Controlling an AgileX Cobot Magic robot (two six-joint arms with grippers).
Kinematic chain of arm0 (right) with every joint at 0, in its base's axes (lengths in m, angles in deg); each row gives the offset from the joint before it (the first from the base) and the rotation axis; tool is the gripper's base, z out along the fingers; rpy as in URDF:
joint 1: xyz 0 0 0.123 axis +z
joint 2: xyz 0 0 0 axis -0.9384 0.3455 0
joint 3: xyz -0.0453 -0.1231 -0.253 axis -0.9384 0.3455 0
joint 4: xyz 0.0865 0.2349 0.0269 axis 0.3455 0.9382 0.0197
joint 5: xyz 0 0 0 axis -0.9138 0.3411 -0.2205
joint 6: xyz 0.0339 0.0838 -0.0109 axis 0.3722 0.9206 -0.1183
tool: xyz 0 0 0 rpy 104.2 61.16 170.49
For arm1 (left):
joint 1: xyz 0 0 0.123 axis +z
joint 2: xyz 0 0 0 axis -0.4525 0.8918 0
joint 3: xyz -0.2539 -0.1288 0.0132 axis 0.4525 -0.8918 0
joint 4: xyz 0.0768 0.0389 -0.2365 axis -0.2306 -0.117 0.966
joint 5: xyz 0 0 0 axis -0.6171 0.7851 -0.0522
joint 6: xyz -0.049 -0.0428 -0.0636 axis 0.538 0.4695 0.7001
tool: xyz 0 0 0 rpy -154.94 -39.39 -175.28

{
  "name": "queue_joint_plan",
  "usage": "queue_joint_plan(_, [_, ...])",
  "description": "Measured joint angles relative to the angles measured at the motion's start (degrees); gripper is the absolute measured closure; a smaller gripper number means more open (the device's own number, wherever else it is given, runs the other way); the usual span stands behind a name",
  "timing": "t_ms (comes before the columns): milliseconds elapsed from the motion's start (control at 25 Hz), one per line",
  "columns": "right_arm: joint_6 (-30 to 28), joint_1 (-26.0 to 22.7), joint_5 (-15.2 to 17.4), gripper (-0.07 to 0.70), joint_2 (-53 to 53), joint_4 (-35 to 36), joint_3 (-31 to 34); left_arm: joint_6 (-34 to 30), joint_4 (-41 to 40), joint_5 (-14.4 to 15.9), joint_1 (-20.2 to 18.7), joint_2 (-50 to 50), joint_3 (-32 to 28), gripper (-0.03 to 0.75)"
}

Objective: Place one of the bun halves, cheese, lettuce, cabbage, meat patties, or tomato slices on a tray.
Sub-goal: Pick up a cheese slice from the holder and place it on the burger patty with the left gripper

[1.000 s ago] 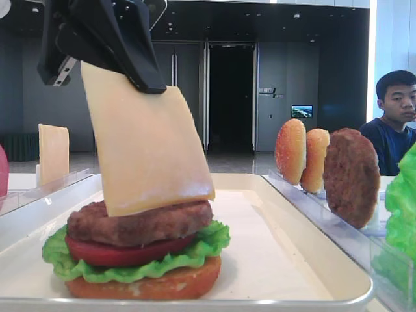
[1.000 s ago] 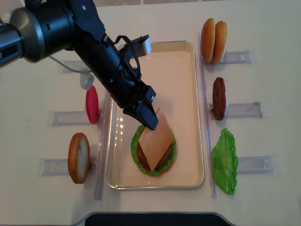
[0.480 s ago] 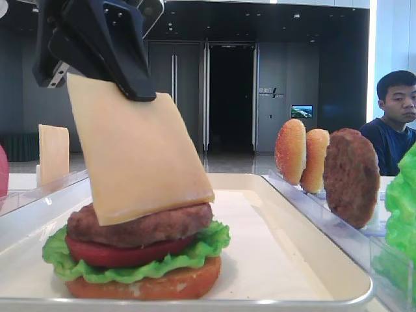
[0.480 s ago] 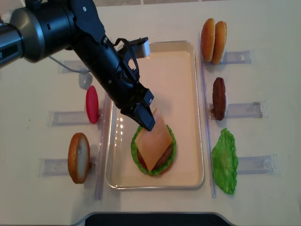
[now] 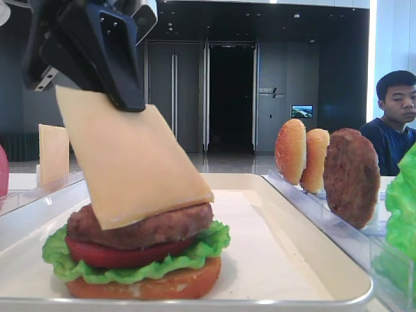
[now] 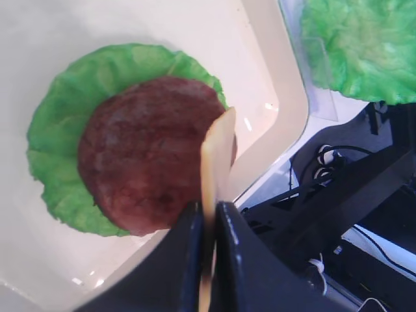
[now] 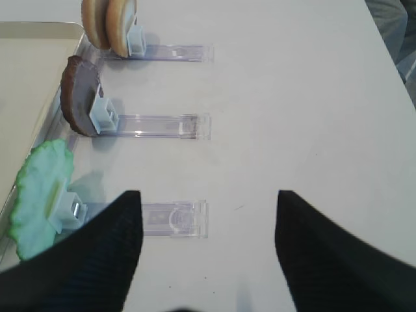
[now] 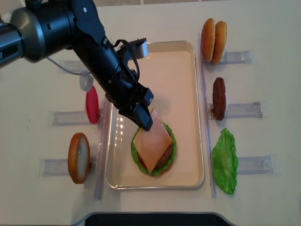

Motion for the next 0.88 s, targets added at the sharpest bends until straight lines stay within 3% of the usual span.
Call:
queue_joint_plan(640, [0.00,0.00,0.00,0.178,0.00,0.00,0.00,5.05,-3.50,0.35,0.00,0.21,0.00,0.228])
queue_joint_plan(880, [0.00,0.00,0.00,0.178,0.00,0.00,0.00,8.63,-6.02,0.41,0.00,0.21,0.00,0.165])
